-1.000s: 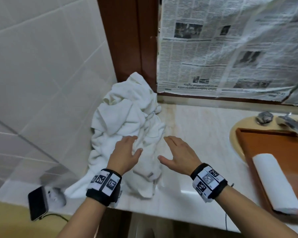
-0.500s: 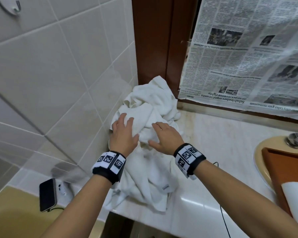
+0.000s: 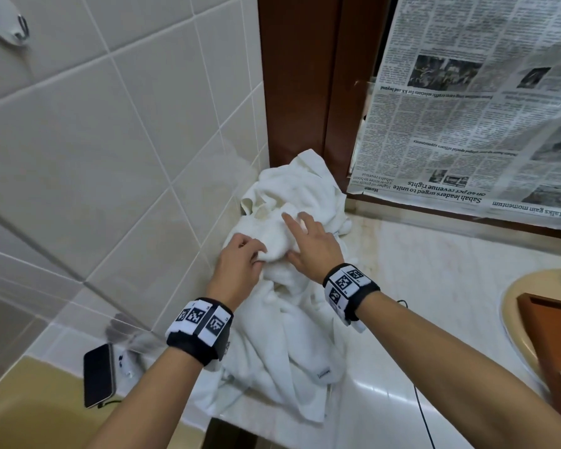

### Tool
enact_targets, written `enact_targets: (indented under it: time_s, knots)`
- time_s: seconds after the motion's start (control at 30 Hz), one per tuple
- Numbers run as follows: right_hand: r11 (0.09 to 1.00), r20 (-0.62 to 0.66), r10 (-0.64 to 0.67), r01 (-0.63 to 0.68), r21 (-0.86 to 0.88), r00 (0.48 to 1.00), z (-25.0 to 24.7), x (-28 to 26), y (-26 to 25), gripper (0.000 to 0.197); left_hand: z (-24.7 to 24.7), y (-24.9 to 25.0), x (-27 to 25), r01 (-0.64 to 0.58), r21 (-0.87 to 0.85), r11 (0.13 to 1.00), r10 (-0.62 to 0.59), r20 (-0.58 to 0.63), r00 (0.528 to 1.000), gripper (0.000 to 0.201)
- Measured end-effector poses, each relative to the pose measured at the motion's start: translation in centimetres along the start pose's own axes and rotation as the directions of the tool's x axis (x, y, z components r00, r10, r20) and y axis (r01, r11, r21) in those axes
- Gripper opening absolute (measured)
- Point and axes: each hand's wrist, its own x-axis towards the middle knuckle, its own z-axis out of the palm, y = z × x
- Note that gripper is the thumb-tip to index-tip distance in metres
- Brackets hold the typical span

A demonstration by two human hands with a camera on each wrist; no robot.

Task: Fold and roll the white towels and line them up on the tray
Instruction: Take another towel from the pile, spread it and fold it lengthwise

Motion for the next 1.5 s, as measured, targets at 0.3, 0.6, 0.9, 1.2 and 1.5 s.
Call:
enact_targets:
  time_s: [0.3,0.6,0.9,1.2,1.5]
  knots:
    - [0.955,-0.232,-0.037,0.103,0.279,0.972,-3.2,-2.1,2.0,0.028,-1.5,1.0,-2.3,0.006,-0.131,0.991,-0.003,0.017,1.000,0.040]
    - [0.916,-0.272,-0.046,0.149,0.373,0.961,-11.9,-12.8,6.7,0.018,1.2,7.2,1.2,0.084,-0.269,0.959,0.009,0.328,0.945,0.091]
    - [0.918,-0.214,0.164,-0.069,0.391,0.963,-18.2,-24.4,12.2,0.033,6.4,15.7,0.5,-0.098,-0.311,0.945,0.260,0.541,0.800,0.055]
    - [0.901,-0.127,0.159,-0.091,0.425,0.979,-22.3,-34.0,15.9,0.037,12.4,26.3,-4.8,0.001,-0.434,0.901,0.376,0.782,0.498,0.058]
    - [0.931,-0.105,0.245,-0.204,0.302,0.964,-22.4,-40.2,20.0,0.034,11.6,30.2,-6.6,0.117,-0.687,0.717,0.370,0.517,0.772,0.023]
